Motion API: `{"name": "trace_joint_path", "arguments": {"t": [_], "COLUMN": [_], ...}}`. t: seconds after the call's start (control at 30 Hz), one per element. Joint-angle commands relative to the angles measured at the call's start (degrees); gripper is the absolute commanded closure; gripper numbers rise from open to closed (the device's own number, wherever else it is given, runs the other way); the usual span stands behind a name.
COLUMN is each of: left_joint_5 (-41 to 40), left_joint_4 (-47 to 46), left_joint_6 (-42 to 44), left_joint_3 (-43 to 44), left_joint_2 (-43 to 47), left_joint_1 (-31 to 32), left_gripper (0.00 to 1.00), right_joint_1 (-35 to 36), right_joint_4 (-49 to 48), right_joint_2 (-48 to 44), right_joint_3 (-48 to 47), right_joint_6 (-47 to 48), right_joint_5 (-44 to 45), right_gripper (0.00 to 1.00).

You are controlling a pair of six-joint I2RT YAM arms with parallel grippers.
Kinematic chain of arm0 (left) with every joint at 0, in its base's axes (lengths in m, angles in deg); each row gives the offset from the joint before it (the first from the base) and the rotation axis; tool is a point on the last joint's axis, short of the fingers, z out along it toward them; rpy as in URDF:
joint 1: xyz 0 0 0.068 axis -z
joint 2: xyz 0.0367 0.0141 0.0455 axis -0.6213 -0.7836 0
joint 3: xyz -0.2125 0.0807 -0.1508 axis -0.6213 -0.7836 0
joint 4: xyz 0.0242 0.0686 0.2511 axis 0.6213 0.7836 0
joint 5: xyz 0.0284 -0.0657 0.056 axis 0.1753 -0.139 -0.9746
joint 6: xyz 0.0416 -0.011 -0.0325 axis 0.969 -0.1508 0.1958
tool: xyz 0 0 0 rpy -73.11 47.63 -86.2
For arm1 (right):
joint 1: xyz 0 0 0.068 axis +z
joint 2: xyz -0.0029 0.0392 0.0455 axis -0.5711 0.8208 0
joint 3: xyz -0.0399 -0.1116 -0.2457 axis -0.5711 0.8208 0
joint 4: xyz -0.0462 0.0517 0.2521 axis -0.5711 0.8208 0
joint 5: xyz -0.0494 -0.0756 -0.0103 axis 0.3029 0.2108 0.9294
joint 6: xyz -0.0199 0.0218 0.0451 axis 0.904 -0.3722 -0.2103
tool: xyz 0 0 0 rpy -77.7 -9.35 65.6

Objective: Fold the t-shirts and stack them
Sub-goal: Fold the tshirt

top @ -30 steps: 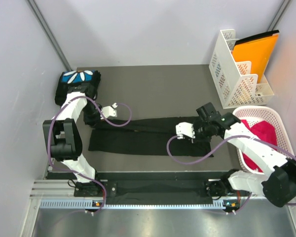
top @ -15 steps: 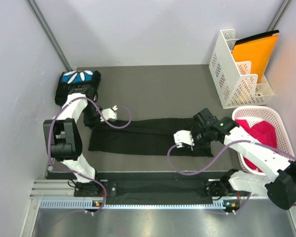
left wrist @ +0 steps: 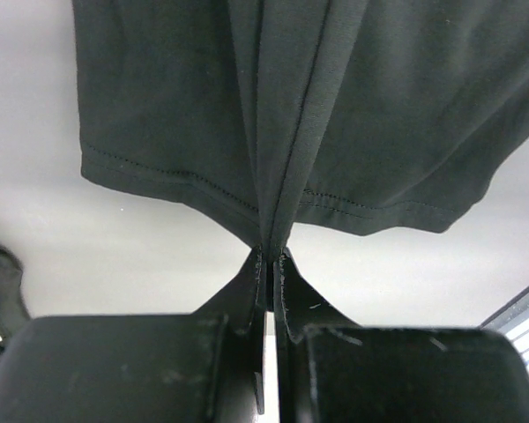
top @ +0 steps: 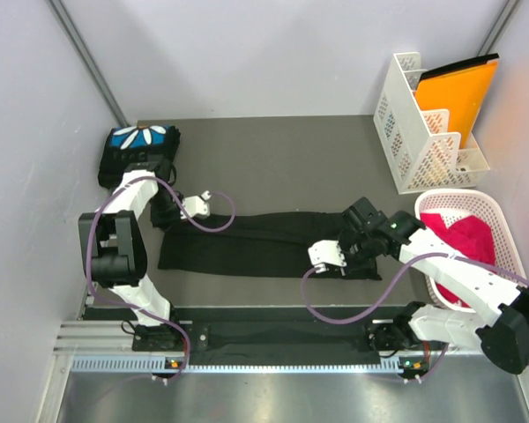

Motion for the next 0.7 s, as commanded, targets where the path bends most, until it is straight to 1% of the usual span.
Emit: {"name": "trace_joint_path", "arguments": {"t": [0.0, 0.13, 0.6, 0.63, 0.67], "left_joint_5": [-0.1, -0.1, -1.0, -1.2, -1.5], "left_joint_4": [-1.3, -1.4, -2.5, -2.4, -2.4], "left_joint_6": [-0.6, -0.9, -1.4, -1.4, -1.3], "left_joint_3": [0.2, -0.2, -0.5, -0.4, -0.4], "left_joint_2": [0.6, 0.6, 0.4, 0.3, 0.3], "left_joint_1": [0.1, 0.4, 0.8, 0.8, 0.8], "left_gripper": [1.0, 1.0, 1.0, 0.99, 0.91], "right_joint_1": [2.0, 3.3, 4.7, 4.7, 4.7], "right_joint_4": [1.4, 1.0, 3.0, 2.9, 2.9], "right_joint_2": [-0.9, -0.3, 0.2, 0.2, 0.2], "right_joint_3": [-0.3, -1.0, -1.9, -1.8, -1.7], "right_joint_6": [1.6, 1.5, 2.4, 2.5, 2.7], "right_joint_5": [-2.6, -3.2, -5.1, -5.1, -5.1], "right_gripper": [1.0, 1.0, 1.0, 0.95, 0.84]}}
